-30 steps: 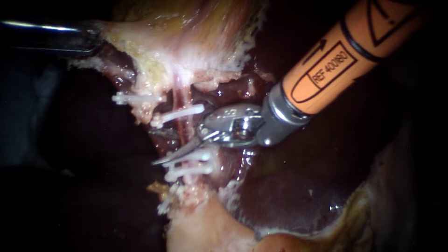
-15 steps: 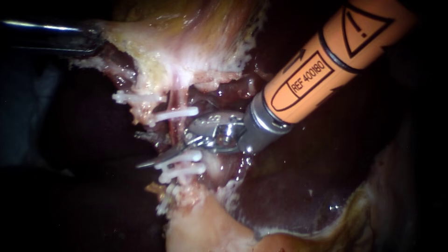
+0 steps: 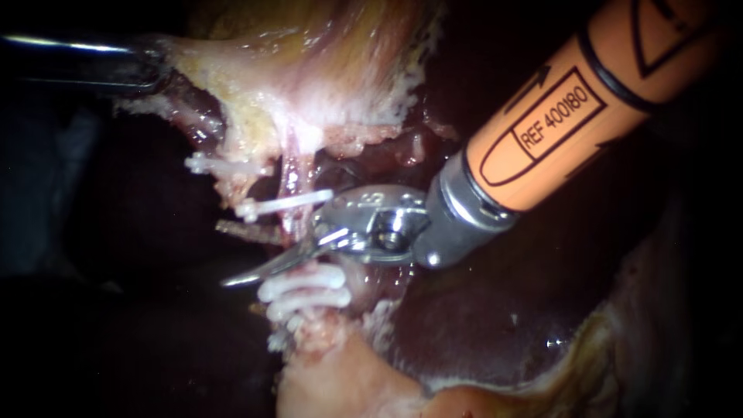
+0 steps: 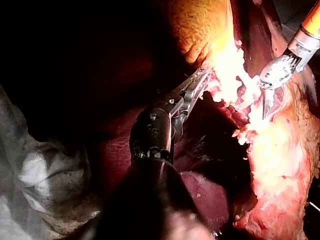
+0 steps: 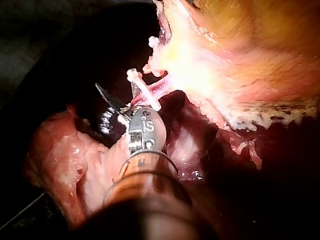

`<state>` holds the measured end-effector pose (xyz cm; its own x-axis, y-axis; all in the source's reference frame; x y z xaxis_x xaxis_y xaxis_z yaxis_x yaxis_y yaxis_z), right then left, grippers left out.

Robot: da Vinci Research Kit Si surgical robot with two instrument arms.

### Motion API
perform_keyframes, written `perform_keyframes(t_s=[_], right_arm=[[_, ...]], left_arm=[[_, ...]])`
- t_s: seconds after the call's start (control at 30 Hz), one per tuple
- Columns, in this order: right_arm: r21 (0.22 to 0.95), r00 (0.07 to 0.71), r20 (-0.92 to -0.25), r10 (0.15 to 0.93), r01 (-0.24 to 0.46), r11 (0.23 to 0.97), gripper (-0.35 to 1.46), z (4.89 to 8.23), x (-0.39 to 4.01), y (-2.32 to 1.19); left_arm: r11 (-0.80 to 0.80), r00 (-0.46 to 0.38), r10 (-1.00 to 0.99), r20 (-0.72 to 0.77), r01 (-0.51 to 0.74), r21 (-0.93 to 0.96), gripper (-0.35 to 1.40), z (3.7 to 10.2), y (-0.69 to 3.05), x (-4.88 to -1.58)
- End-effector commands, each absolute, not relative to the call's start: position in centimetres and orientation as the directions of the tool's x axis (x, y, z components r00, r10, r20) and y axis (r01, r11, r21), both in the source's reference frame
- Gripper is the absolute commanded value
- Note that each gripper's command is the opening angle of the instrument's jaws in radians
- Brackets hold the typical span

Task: Go to the cutting position right tube

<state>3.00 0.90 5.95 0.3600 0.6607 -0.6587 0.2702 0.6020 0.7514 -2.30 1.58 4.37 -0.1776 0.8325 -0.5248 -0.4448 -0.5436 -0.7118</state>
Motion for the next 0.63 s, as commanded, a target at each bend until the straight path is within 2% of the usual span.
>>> perform_keyframes(t_s=[0.03,0.63], right_arm=[[0.751,0.360,-0.659,0.660,0.270,0.603,1.33,5.95,3.00,0.90],[0.751,0.360,-0.660,0.660,0.270,0.603,1.35,5.96,2.99,0.90]], left_arm=[[-0.544,-0.178,0.832,-0.525,-0.444,-0.712,-0.35,4.37,1.58,-2.29],[-0.544,-0.178,0.832,-0.525,-0.444,-0.712,-0.35,4.36,1.57,-2.30]])
